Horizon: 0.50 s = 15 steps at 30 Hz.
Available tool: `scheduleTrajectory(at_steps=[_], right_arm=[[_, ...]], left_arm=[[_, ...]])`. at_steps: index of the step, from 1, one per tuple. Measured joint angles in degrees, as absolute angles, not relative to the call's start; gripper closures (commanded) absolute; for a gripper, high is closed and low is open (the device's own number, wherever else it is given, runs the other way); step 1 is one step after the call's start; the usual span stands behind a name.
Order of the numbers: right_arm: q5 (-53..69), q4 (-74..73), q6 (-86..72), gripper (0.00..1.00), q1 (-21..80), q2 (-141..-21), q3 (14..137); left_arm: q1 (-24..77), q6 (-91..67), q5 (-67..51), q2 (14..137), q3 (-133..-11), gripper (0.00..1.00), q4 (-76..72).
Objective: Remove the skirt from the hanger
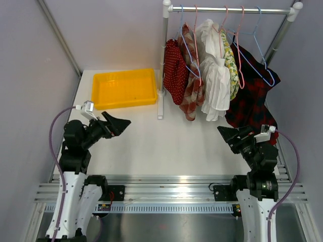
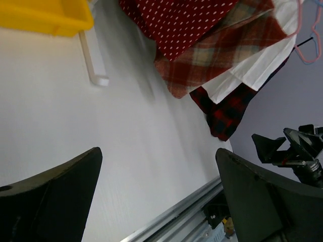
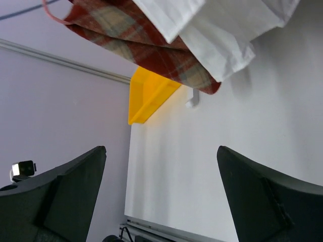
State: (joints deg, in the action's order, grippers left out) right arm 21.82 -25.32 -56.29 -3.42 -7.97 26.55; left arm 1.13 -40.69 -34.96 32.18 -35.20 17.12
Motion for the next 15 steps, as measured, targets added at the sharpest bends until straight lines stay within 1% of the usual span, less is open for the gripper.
scheduleTrajectory(at_steps=[3,7,10,15], right_arm=[[21.58,-29.74,-53.41,0.00,-3.29,-12.03,34.89],[20.36,-30.72,-46.30,0.01,-2.98,-18.17,51.53],[17.30,-29.76,-40.71,0.01,-2.98,-23.07,62.39],[9.19,-27.53,-32.51,0.00,-2.98,-32.45,76.53]], left_arm=[[1.15,-35.18,-32.80,31.94,-42.92,0.01,21.87],[1.15,-28.23,-24.62,30.30,-49.04,0.02,28.67],[2.11,-24.40,-17.56,30.11,-49.95,0.04,32.73],[3.66,-22.35,-9.76,30.74,-49.36,0.04,38.48]])
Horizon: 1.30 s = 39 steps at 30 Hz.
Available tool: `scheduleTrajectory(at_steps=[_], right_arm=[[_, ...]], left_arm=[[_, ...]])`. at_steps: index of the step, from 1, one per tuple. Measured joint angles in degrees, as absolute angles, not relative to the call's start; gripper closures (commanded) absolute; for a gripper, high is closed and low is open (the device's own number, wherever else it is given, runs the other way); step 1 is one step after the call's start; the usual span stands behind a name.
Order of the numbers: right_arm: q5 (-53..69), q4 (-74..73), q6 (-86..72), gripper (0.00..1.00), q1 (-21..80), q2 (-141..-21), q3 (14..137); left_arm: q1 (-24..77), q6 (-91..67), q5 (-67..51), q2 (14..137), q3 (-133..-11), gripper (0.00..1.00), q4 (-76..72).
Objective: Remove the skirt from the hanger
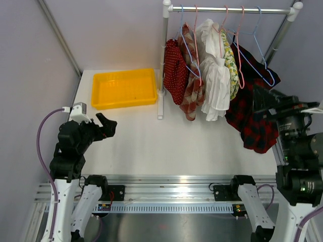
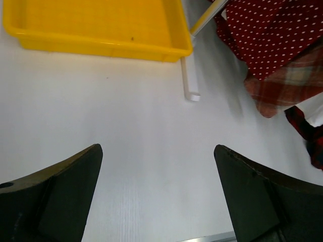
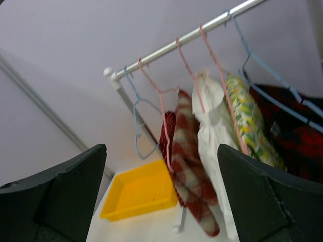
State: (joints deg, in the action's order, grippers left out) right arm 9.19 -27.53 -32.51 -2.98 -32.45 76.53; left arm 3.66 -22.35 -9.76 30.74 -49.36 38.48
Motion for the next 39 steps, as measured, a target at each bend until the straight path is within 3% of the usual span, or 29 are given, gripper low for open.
scheduleTrajectory(at_steps=[15,22,36,39], right_arm=[[-8.54,-25.43,-16.01,0.01,-2.98,-78.70,118.26],[-8.93,-30.15,-12.14,0.01,-2.98,-90.37,121.51],[-6.87,-32.34,-8.36,0.07,-3.07,-96.68,119.61],[-6.83,-32.16,-8.36,0.15,-3.09,-97.73,118.39]], left_arm=[[7.81,-20.97,-4.43,28.80,-49.10,0.03,40.64],[8.25,-20.95,-4.21,28.49,-49.10,0.03,40.64],[8.25,-20.97,-3.81,30.00,-49.10,0.03,40.69],[8.25,-20.97,-3.79,30.15,-49.10,0.03,40.69]])
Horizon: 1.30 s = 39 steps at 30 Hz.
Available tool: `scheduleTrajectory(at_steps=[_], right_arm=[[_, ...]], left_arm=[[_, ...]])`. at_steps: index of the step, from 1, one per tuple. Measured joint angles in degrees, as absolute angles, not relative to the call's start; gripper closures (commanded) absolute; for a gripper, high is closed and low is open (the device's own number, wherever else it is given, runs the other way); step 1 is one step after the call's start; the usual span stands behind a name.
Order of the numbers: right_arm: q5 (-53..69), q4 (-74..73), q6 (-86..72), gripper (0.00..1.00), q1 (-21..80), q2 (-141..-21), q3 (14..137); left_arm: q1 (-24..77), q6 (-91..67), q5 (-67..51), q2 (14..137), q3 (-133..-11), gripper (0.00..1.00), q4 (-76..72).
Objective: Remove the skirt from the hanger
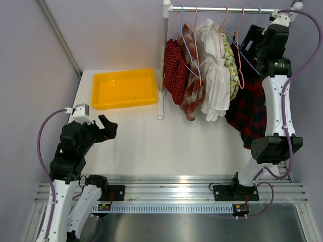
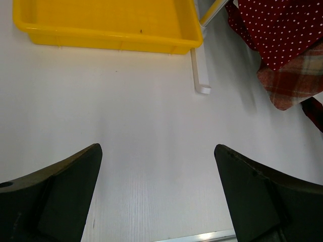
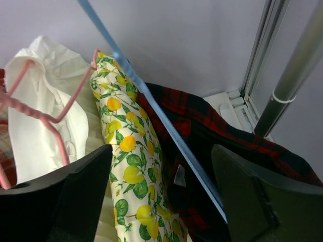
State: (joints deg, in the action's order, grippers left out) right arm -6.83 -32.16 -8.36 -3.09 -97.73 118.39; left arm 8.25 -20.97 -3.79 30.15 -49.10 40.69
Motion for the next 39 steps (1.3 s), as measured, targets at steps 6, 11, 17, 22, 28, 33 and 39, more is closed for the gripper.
scheduleTrajectory(at_steps=[6,11,17,22,28,33,39], right_arm=[[-6.55,-31.77,-8.10,0.58,-3.55,-99.37,116.97],[-5.30,-31.68,-8.36,1.00,-4.03,-99.74,116.97],[-3.55,-32.25,-9.47,1.00,-4.14,-99.85,117.62],[-2.35,-35.66,-10.31,1.00,-4.14,-100.05,121.40],[-2.26,-39.31,-10.98,1.00,-4.14,-99.39,128.27],[-1.72,-39.88,-12.78,1.00,-4.14,-92.20,122.87],[1.17,-39.27,-15.46,1.00,-4.14,-78.72,108.84]], left_arm=[[8.25,-20.97,-3.57,30.98,-49.10,0.03,40.71],[8.25,-20.97,-3.20,31.55,-49.10,0.03,40.88],[8.25,-20.99,-2.61,31.68,-49.10,0.02,41.08],[8.25,-21.21,-0.58,31.70,-49.10,0.01,41.08],[8.25,-20.78,-0.69,32.47,-51.03,0.01,41.19],[9.39,-20.82,-7.79,39.55,-61.23,0.01,36.99],[27.49,-18.98,-9.85,57.17,-85.30,0.01,32.88]])
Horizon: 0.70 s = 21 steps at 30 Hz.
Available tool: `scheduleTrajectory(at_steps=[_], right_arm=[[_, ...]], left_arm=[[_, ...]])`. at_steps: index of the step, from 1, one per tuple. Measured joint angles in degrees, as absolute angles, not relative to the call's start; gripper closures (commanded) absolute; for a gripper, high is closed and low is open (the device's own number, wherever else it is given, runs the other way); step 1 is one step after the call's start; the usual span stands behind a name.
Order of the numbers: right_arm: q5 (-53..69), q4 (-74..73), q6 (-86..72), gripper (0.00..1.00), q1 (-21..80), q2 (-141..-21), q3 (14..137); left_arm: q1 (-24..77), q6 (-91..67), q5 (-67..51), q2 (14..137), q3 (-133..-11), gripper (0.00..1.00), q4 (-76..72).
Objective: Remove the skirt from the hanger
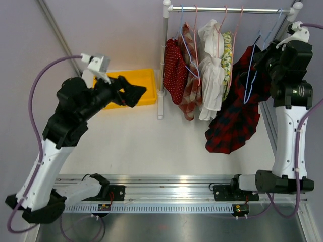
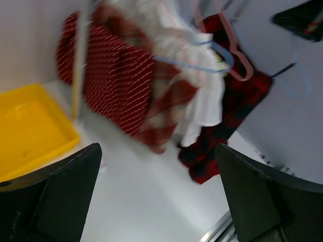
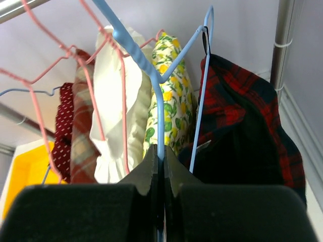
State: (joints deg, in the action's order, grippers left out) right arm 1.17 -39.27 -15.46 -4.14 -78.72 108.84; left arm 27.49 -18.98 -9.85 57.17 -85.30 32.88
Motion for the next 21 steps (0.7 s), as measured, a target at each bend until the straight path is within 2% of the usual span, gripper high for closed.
scheduleTrajectory(at_steps=[4,8,14,21], right_arm=[[3.16,-40.34,-17.04,1.00,-4.16,-73.38,105.08],[4.49,-43.29,-18.37,1.00,-4.19,-70.46,104.86],[6.74,-47.99,-21.32,1.00,-4.19,-64.73,104.05],[10.41,-50.24,-25.63,1.00,-4.19,-57.19,102.06]], left_arm=[[45.36,-15.09,-6.07,69.73,-98.63,0.01,29.47],[57.89,-13.26,-4.91,78.52,-100.16,0.01,26.22],[66.46,-13.34,-4.69,86.65,-97.01,0.01,19.84],[70.72,-13.89,-4.73,93.65,-97.01,0.01,13.85]])
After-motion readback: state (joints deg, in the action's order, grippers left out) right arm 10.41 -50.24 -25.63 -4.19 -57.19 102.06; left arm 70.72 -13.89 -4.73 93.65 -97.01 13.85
